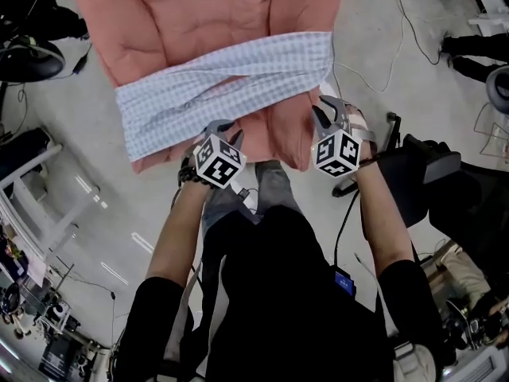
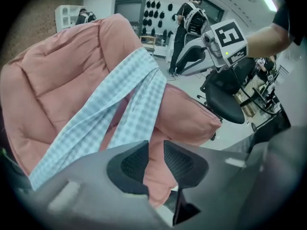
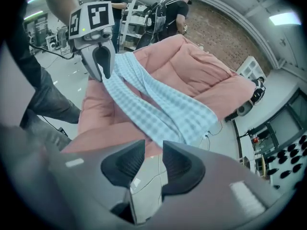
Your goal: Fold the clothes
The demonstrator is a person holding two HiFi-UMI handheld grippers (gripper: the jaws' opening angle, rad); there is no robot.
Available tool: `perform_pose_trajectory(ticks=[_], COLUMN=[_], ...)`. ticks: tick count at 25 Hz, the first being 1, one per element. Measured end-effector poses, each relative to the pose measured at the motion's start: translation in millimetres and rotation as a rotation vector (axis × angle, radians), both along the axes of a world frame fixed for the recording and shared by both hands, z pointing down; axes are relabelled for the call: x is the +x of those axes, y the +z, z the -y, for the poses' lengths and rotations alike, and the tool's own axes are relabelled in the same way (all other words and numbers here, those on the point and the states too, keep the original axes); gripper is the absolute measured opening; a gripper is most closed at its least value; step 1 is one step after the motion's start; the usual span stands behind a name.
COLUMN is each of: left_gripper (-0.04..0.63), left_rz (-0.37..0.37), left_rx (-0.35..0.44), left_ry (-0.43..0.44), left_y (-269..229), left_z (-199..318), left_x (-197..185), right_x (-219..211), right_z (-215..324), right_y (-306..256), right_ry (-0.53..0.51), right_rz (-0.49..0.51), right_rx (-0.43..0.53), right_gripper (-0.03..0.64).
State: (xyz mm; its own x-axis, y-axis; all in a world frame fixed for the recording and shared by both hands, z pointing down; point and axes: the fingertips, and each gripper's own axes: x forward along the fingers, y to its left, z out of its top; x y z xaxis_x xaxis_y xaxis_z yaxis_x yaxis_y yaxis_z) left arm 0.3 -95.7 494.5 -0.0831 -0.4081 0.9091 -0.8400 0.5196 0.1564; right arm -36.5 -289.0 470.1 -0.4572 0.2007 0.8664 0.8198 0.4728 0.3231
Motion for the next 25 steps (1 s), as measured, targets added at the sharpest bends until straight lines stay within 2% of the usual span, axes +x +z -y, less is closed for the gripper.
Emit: perform_pose_trajectory(ticks=[6, 10, 13, 16, 20, 23, 25], left_gripper=[0.137, 0.143, 0.143, 0.143, 0.134, 0.014, 0.012], left_rz=[0.086, 0.207, 0.228, 0.213, 0.270, 0.296, 0.274], left_rx=[-0.033, -0.113, -0.158, -0.163, -0.208, -0.182, -0.139], left_ry=[0.082, 0.175, 0.237, 0.234, 0.260, 0.225, 0.178], left_y=[23.4, 42.0, 57.4, 70.2, 81.9, 79.3, 74.7], left_z=[62.1, 86.6, 92.8, 92.1, 83.0, 84.4, 85.2], left_x=[-18.8, -33.4, -36.9, -38.4, -45.3, -50.9, -51.6], right_x=[17.3, 26.5, 22.6, 8.5, -15.7, -37.0, -50.9], right_z=[47.9, 73.2, 84.1, 88.0, 84.5, 84.7, 86.3], right_y=[10.5, 21.6, 30.4, 39.8, 50.6, 62.2, 71.3], right_ry=[0.090, 0.129, 0.156, 0.170, 0.183, 0.126, 0.088], right_rz=[-0.009, -0.006, 0.002, 0.016, 0.070, 0.142, 0.174], right_rx=[-0.033, -0.052, -0.059, -0.062, -0.057, -0.009, 0.025], right_gripper=[0.120, 0.120, 0.117, 0.117, 0.118, 0.140, 0.146])
